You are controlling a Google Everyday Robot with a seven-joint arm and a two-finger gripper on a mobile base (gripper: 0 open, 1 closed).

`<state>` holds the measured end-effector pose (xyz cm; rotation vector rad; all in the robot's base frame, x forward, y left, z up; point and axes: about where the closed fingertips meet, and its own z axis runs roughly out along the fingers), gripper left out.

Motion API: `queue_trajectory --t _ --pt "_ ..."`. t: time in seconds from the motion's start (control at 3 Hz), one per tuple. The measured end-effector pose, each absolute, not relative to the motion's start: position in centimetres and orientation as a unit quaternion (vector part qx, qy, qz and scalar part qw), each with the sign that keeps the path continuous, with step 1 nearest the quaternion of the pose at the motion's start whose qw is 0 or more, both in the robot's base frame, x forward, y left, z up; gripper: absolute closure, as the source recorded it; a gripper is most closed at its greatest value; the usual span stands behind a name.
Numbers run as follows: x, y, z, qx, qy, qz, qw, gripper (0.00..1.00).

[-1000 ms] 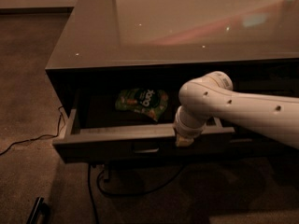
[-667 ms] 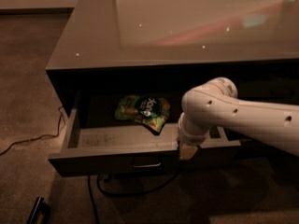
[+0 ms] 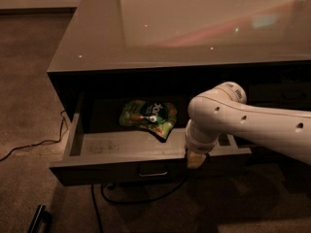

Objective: Open top drawer

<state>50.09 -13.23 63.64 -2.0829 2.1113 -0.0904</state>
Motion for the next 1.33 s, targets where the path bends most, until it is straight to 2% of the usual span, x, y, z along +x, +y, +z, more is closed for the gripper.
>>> queue_trajectory --t 0.33,0.67,1.0,1.33 --pt "50.0 -13.0 63.7 -0.699 0.709 -0.03 0.087 0.39" --pt "46.1 -12.8 64.7 -0.736 0.672 -0.07 0.034 0.16" --pt "43.0 -14.5 63.5 -0.745 0.662 -0.075 -0.002 0.0" --pt "44.2 -13.9 63.7 -0.746 0.662 -0.071 0.018 0.0"
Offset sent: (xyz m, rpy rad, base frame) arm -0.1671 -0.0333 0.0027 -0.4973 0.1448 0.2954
